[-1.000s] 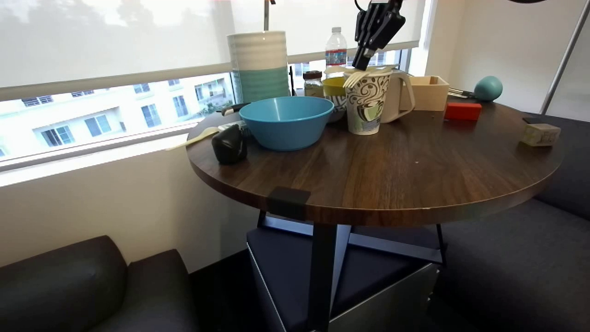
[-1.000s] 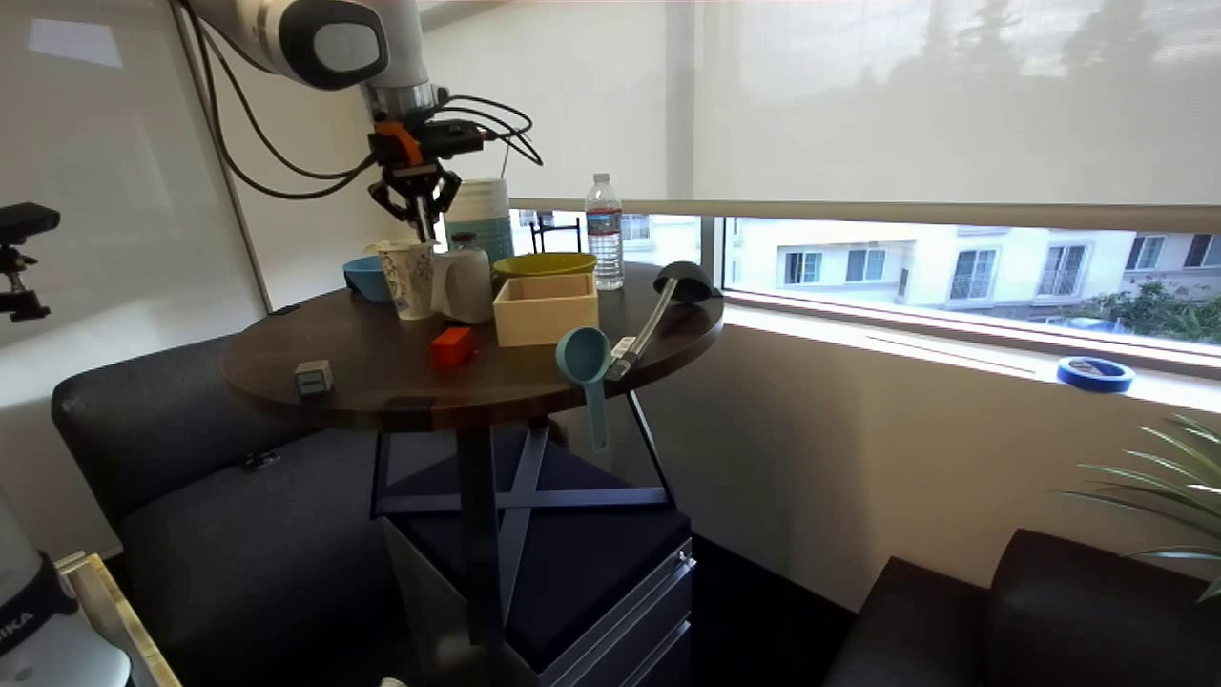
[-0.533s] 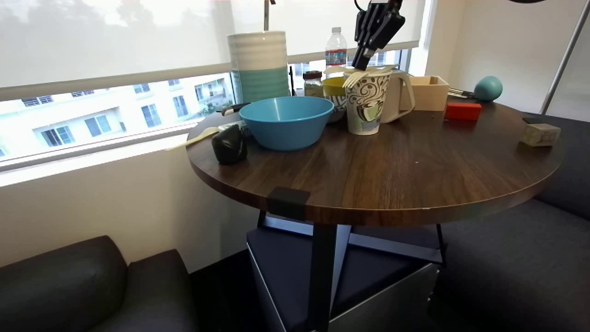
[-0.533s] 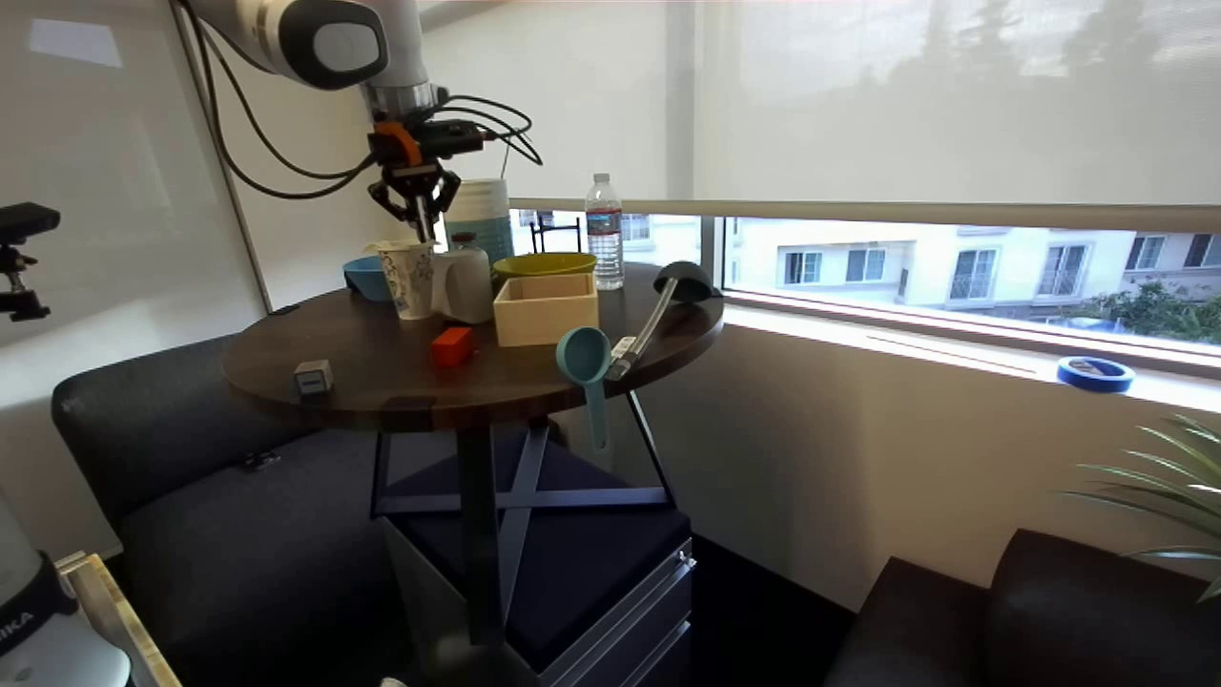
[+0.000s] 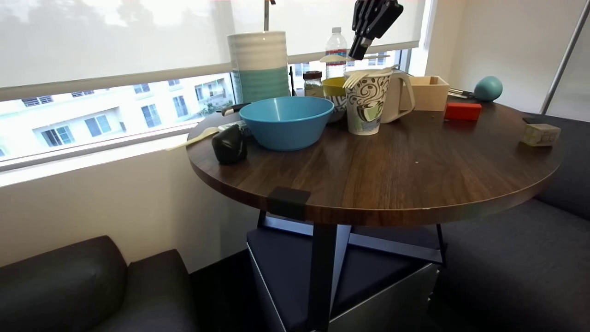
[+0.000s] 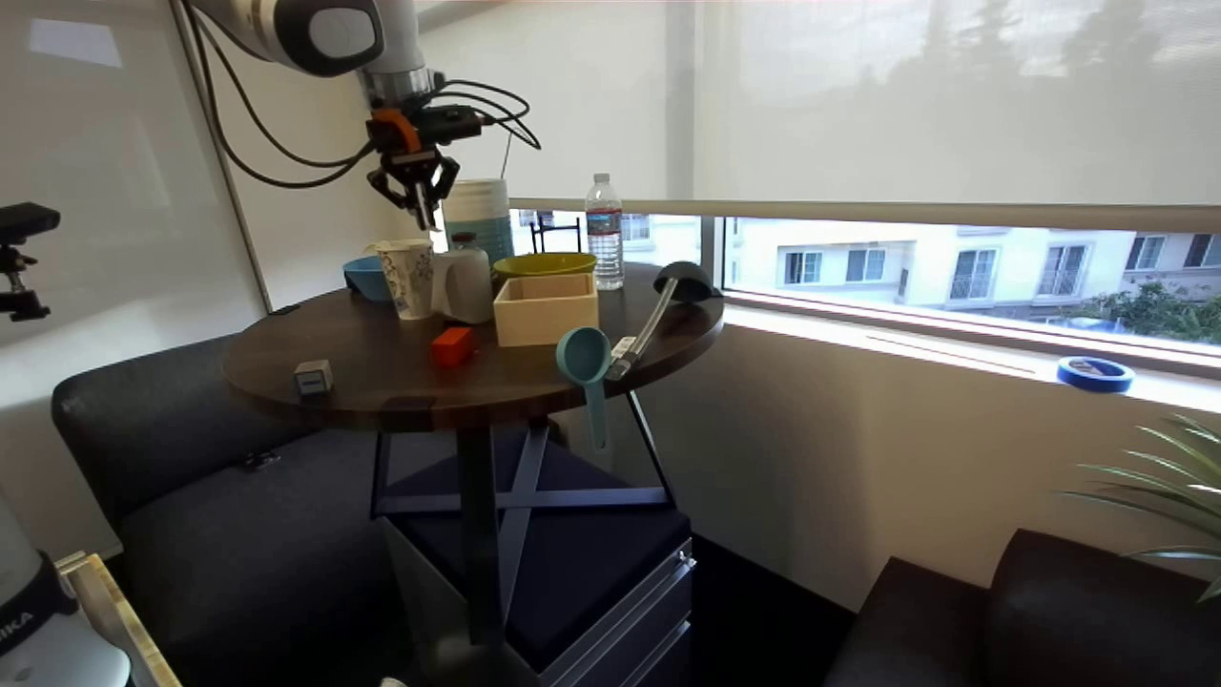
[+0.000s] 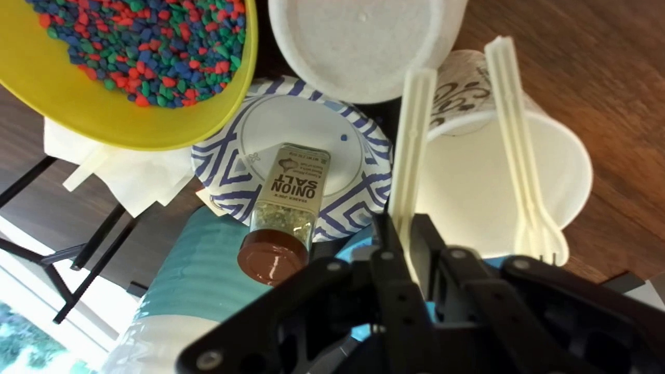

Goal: Put the spoon on top of the fork

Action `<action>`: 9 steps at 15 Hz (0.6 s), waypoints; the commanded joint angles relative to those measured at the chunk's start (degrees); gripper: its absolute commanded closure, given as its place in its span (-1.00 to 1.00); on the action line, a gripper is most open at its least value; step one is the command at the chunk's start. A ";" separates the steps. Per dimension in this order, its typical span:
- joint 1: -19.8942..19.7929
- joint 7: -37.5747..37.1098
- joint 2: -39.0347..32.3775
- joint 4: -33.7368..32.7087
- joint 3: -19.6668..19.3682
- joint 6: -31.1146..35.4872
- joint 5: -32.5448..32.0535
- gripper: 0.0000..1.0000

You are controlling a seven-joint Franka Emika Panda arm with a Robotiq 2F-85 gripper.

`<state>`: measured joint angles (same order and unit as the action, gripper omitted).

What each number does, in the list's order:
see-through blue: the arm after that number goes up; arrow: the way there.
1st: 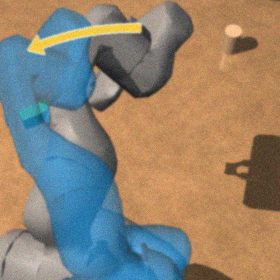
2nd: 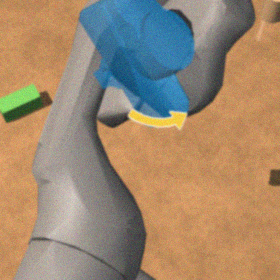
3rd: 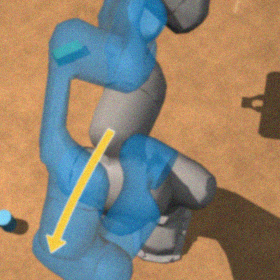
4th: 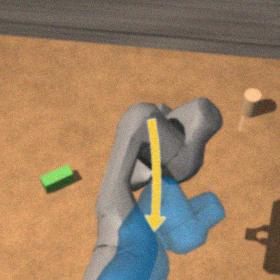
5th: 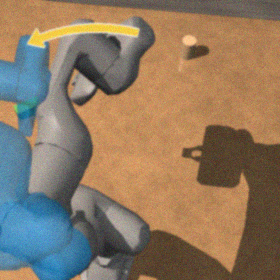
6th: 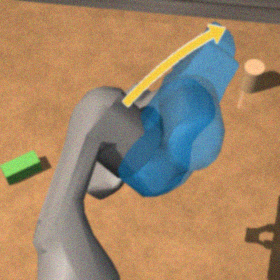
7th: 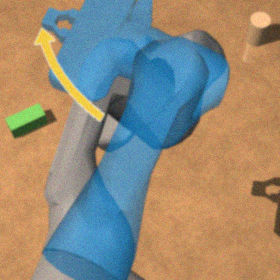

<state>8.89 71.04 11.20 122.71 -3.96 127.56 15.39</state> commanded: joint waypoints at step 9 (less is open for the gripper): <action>-0.11 6.83 9.12 2.26 1.51 -17.08 -1.53 0.94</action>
<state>8.92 75.67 17.21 123.07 -3.17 114.31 14.94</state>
